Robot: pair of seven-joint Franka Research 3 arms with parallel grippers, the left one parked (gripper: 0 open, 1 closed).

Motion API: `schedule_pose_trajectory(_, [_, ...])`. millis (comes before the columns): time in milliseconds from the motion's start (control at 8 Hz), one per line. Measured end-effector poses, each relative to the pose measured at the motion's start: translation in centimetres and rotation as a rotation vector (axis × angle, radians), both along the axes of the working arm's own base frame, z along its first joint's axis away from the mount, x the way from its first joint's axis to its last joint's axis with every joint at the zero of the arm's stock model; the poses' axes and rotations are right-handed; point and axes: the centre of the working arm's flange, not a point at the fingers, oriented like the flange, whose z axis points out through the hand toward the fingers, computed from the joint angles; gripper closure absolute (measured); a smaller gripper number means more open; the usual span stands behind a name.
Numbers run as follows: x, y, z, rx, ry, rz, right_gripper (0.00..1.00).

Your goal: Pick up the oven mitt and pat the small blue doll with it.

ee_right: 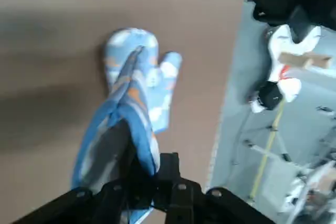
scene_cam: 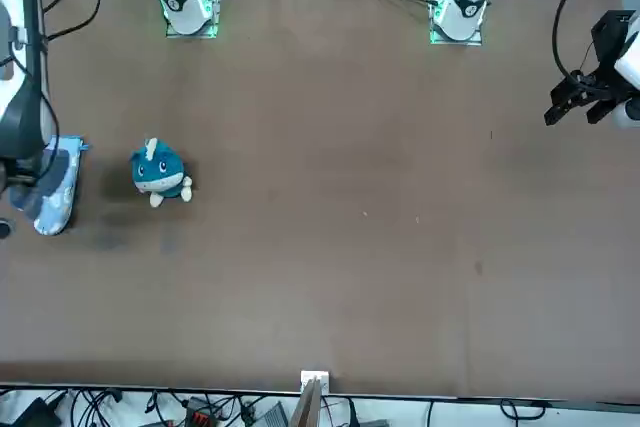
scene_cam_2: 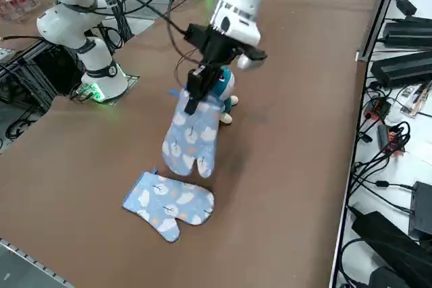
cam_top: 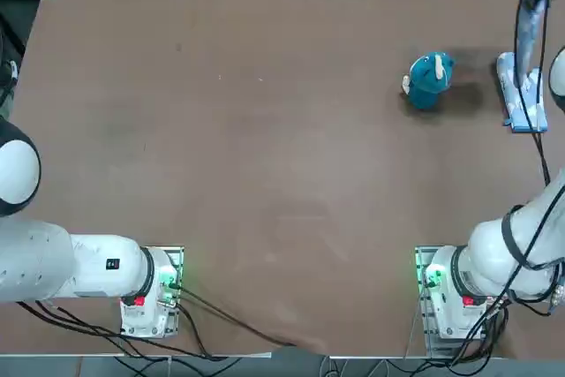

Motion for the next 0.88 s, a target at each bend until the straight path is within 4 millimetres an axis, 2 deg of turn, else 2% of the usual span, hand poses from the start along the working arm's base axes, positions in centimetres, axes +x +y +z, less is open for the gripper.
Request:
schedule_pose_trajectory(250, [-1.4,-3.9,-1.6,-0.086,0.021,0.116,0.96])
schedule_pose_trajectory(625, [-5.4,-8.6,-7.5,-0.152,0.068,0.267,0.96])
schedule_pose_trajectory(875, [-8.2,-10.4,-11.1,-0.160,0.118,0.336,0.96])
